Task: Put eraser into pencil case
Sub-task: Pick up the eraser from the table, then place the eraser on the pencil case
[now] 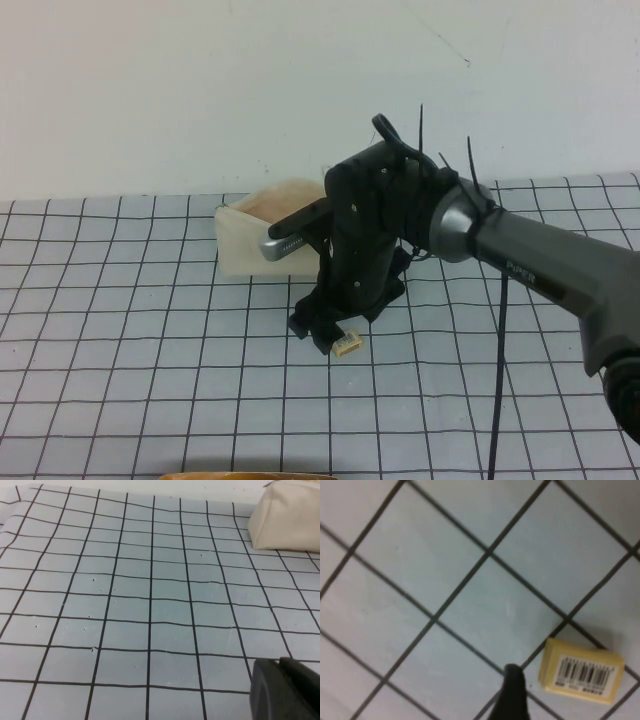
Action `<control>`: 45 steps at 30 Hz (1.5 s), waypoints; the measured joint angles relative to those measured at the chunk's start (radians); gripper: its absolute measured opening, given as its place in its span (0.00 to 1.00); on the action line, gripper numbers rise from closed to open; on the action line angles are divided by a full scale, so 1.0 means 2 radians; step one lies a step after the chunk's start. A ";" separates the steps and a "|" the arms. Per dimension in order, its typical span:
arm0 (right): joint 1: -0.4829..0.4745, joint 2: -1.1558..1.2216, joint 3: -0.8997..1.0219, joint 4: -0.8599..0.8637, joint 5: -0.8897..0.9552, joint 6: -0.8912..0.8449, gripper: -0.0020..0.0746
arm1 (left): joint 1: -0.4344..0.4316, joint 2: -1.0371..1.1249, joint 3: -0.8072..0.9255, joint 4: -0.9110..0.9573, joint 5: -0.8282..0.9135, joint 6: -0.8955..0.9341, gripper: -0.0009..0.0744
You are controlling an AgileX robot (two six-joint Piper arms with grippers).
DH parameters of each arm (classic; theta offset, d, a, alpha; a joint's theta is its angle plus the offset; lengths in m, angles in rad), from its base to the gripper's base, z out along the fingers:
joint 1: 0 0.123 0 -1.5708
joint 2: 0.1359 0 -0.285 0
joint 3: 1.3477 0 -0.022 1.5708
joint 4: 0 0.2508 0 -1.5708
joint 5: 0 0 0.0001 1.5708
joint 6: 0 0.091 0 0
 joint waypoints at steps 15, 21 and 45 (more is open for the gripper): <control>-0.002 0.021 -0.001 -0.005 -0.017 0.007 0.45 | 0.000 0.000 0.000 0.000 0.000 0.000 0.01; -0.002 0.021 -0.004 -0.005 -0.012 0.007 0.42 | 0.000 0.000 0.000 0.000 0.000 0.000 0.01; -0.008 0.042 -0.242 -0.018 -0.092 -0.017 0.42 | 0.000 0.000 0.000 0.000 -0.001 0.000 0.01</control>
